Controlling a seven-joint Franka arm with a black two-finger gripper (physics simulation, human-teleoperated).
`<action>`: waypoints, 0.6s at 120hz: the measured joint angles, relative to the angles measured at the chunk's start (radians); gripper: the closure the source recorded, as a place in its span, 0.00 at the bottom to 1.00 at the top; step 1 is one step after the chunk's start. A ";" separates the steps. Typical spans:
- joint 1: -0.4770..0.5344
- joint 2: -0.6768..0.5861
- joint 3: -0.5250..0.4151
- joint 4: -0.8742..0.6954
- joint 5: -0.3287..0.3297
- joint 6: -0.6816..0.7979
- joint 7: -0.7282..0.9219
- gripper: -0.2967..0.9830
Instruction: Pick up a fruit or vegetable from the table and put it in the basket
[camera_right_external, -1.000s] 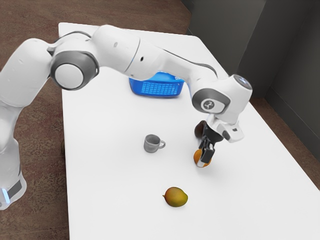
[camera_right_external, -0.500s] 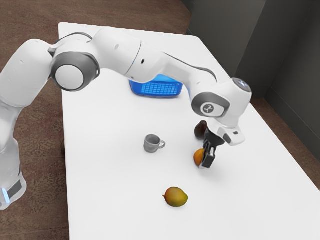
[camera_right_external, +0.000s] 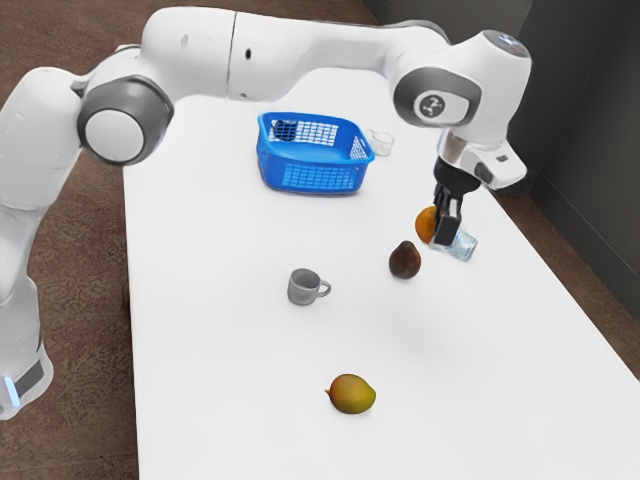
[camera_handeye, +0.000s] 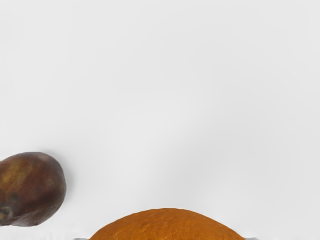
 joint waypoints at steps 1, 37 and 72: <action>0.000 0.000 0.007 0.000 0.000 -0.003 0.001 0.50; 0.155 0.015 0.379 -0.001 -0.071 -0.066 0.090 0.50; 0.322 0.084 0.384 0.001 -0.122 -0.072 0.205 0.50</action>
